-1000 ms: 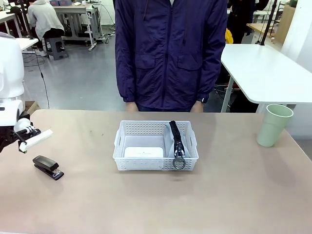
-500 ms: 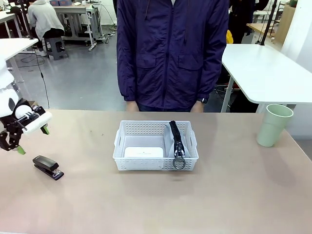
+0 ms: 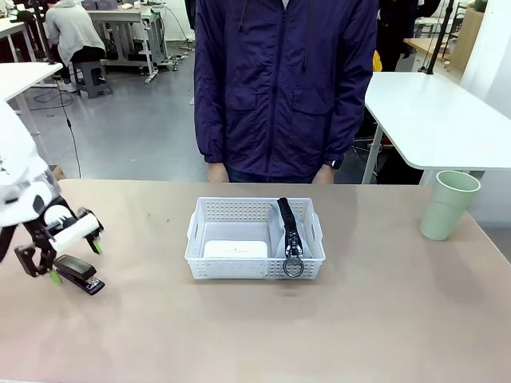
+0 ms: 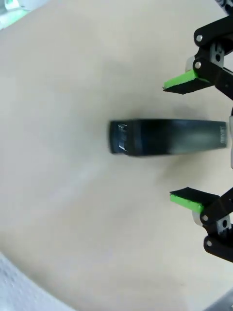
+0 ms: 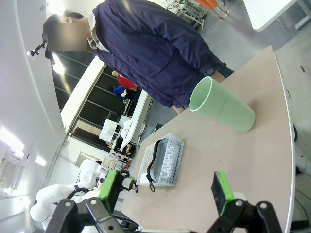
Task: Efficiently arrange items inside the basket to fit them all.
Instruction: Pick up the Stapler and place it inside the Organizing basket.
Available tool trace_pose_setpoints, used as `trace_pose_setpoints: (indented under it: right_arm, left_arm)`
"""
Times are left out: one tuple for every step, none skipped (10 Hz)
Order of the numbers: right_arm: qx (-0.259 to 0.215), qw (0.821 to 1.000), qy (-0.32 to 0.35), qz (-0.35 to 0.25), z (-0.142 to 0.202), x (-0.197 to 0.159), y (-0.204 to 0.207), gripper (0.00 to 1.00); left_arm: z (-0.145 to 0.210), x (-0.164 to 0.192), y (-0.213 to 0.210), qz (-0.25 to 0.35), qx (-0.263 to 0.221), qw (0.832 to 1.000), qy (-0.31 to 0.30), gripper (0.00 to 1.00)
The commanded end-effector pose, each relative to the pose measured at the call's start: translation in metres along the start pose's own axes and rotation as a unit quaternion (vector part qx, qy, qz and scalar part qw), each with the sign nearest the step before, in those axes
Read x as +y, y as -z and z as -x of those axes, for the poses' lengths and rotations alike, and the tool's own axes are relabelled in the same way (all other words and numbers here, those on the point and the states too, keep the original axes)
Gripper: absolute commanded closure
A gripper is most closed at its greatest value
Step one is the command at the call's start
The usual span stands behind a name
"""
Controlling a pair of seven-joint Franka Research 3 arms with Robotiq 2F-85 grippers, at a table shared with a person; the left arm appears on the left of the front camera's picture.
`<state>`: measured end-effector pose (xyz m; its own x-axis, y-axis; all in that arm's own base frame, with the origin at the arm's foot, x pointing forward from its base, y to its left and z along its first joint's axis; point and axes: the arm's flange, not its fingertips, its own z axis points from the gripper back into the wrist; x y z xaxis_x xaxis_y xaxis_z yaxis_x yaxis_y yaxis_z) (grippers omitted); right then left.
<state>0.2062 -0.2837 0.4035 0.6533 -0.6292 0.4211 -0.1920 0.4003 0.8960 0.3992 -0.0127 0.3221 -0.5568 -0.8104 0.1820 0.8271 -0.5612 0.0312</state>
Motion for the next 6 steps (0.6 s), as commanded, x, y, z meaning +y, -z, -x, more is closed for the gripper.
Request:
trace_pose_setpoints:
  right_arm:
    - [-0.010,1.000,-0.014,-0.007,-0.0020,0.0009,0.0014,0.00]
    - [-0.010,1.000,-0.014,-0.007,-0.0020,0.0009,0.0014,0.00]
    - [-0.010,1.000,-0.014,-0.007,-0.0020,0.0009,0.0014,0.00]
    - [-0.010,1.000,-0.014,-0.007,-0.0020,0.0009,0.0014,0.00]
    - [-0.010,1.000,-0.014,-0.007,-0.0020,0.0009,0.0014,0.00]
    - [-0.010,1.000,-0.014,-0.007,-0.0020,0.0009,0.0014,0.00]
  left_arm:
    - [-0.0088,-0.0121,0.0280,0.034,0.004,0.999,0.001,0.00]
    - [-0.0095,-0.0123,0.0339,0.039,0.026,0.999,-0.016,0.00]
    - [-0.0093,-0.0133,0.0371,0.041,0.037,0.998,-0.021,0.00]
    - [-0.0083,-0.0147,0.0368,0.041,0.036,0.998,-0.022,0.00]
    - [-0.0077,-0.0154,0.0346,0.037,0.034,0.998,-0.023,0.00]
    - [-0.0070,-0.0156,0.0337,0.036,0.038,0.998,-0.029,0.00]
